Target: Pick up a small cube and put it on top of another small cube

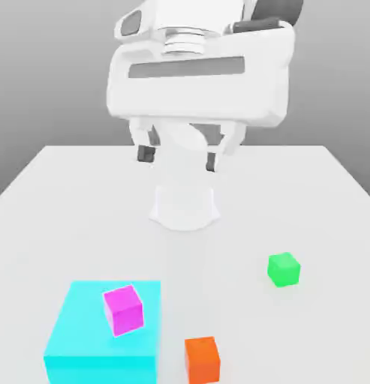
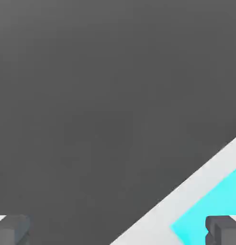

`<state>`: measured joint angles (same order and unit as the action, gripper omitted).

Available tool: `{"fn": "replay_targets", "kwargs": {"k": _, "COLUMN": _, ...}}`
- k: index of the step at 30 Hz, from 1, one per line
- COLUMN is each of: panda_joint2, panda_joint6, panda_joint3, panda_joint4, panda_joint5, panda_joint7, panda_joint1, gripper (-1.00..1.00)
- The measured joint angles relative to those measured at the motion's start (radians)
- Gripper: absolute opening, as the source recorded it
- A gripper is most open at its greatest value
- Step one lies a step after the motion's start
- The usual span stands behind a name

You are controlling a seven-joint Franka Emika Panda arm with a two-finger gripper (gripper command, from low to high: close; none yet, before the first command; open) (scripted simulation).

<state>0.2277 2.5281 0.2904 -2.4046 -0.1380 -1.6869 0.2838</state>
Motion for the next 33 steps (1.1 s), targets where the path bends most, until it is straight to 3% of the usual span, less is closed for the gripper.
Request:
{"fn": "replay_targets", "kwargs": {"k": 10, "panda_joint2": -0.280, "panda_joint6": 0.109, "panda_joint3": 0.023, "panda_joint4": -0.050, "panda_joint5": -0.087, "panda_joint7": -0.443, "panda_joint1": 0.019, "gripper": 0.00}}
{"fn": "replay_targets", "kwargs": {"k": 17, "panda_joint2": -0.460, "panda_joint6": 0.196, "panda_joint3": 0.003, "panda_joint4": -0.088, "panda_joint5": -0.056, "panda_joint7": -0.684, "panda_joint1": -0.017, "gripper": 0.00}}
{"fn": "replay_targets", "kwargs": {"k": 22, "panda_joint2": -0.634, "panda_joint6": 0.325, "panda_joint3": -0.091, "panda_joint4": -0.057, "panda_joint5": -0.135, "panda_joint7": -0.777, "panda_joint1": -0.094, "gripper": 0.00}}
{"fn": "replay_targets", "kwargs": {"k": 23, "panda_joint2": -0.657, "panda_joint6": 0.342, "panda_joint3": -0.106, "panda_joint4": -0.052, "panda_joint5": -0.148, "panda_joint7": -0.787, "panda_joint1": -0.106, "gripper": -1.00}}
{"fn": "replay_targets", "kwargs": {"k": 29, "panda_joint2": -0.669, "panda_joint6": 0.354, "panda_joint3": -0.114, "panda_joint4": -0.049, "panda_joint5": -0.154, "panda_joint7": -0.792, "panda_joint1": -0.113, "gripper": -1.00}}
{"fn": "replay_targets", "kwargs": {"k": 33, "panda_joint2": -0.566, "panda_joint6": 0.276, "panda_joint3": -0.055, "panda_joint4": -0.073, "panda_joint5": -0.088, "panda_joint7": -0.743, "panda_joint1": -0.068, "gripper": -1.00}}
